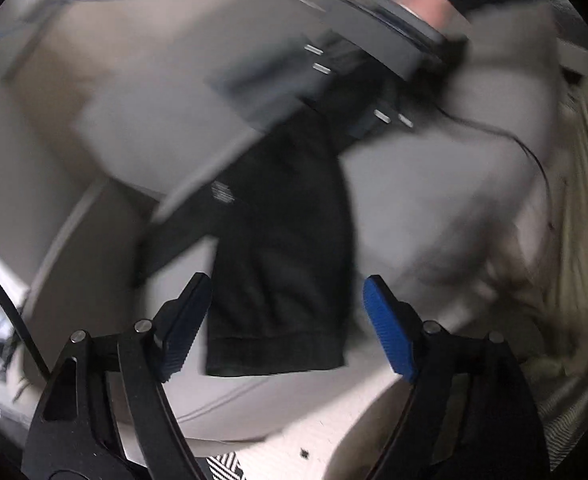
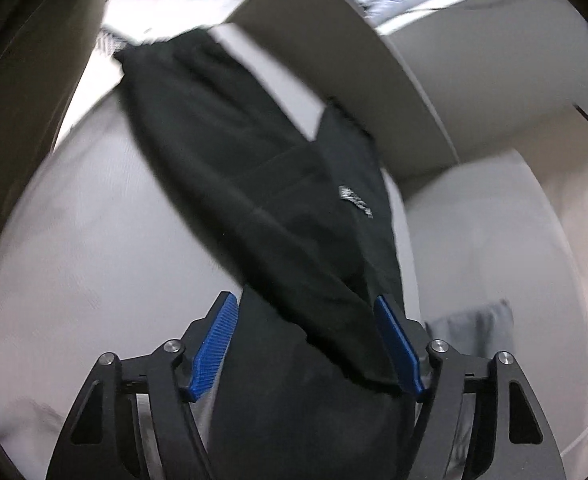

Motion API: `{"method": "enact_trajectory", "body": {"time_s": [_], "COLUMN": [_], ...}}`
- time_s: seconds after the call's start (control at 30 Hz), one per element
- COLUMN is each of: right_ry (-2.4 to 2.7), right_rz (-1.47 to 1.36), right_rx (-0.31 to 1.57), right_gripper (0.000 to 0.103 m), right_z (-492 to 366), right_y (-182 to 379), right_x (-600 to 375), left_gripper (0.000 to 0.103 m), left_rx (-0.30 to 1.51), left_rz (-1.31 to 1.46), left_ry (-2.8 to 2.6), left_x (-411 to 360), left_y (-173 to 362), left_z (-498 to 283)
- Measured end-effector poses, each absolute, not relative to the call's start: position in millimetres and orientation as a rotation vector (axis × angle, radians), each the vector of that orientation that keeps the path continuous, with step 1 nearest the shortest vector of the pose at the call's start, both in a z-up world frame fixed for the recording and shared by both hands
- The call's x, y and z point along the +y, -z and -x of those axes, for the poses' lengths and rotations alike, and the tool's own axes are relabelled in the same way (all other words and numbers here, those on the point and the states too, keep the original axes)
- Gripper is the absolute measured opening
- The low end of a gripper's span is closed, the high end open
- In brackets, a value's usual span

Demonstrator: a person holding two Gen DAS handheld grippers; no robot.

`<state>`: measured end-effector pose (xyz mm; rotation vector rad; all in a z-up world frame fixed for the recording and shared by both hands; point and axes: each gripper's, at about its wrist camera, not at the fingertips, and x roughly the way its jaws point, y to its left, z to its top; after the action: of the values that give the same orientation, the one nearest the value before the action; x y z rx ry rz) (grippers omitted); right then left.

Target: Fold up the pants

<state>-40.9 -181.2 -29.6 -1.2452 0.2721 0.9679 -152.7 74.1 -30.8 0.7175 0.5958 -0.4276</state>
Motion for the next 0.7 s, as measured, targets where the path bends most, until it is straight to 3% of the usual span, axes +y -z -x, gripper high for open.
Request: {"method": "enact_trajectory", "body": {"time_s": [0.23, 0.27, 0.3, 0.33, 0.37, 0.4, 0.43, 0.47, 0.7], "right_ry": [-1.069, -1.082, -1.092, -1.103, -1.111, -1.117, -1.123, -1.131, -1.146], "right_rz": [1.41, 1.428, 1.447, 1.461, 1.461, 1.45, 1.434, 1.425, 1.31], "right_rx": [0.226, 0.222, 0.211, 0.192, 0.183, 0.194, 0.23, 0.267, 0.358], "right_gripper": [0.063, 0.063, 0.063, 0.063, 0.059, 0.053, 0.035, 0.023, 0.01], "right_z": [32, 30, 29, 28, 26, 24, 18, 18, 8], "right_y": [51, 54, 56, 58, 57, 55, 54, 54, 34], "right_x": [-164, -162, -160, -158, -157, -156, -155, -150, -156], "left_gripper": [0.072, 0.066, 0.051, 0.046, 0.036, 0.016, 0.011, 0.01, 0.004], "left_rx": [0.759, 0.777, 0.804, 0.832, 0.843, 0.846, 0.857, 0.87, 0.735], "left_rz": [-0.878, -0.894, -0.908, -0.904, -0.875, -0.865, -0.869, -0.85, -0.734], "left_ry": [0.479, 0.471, 0.461, 0.467, 0.491, 0.487, 0.459, 0.448, 0.392], "left_x": [33, 29, 25, 27, 32, 35, 36, 39, 72], "left_y": [77, 85, 95, 99, 100, 98, 99, 96, 52], "left_z": [119, 107, 99, 97, 99, 98, 94, 95, 101]}}
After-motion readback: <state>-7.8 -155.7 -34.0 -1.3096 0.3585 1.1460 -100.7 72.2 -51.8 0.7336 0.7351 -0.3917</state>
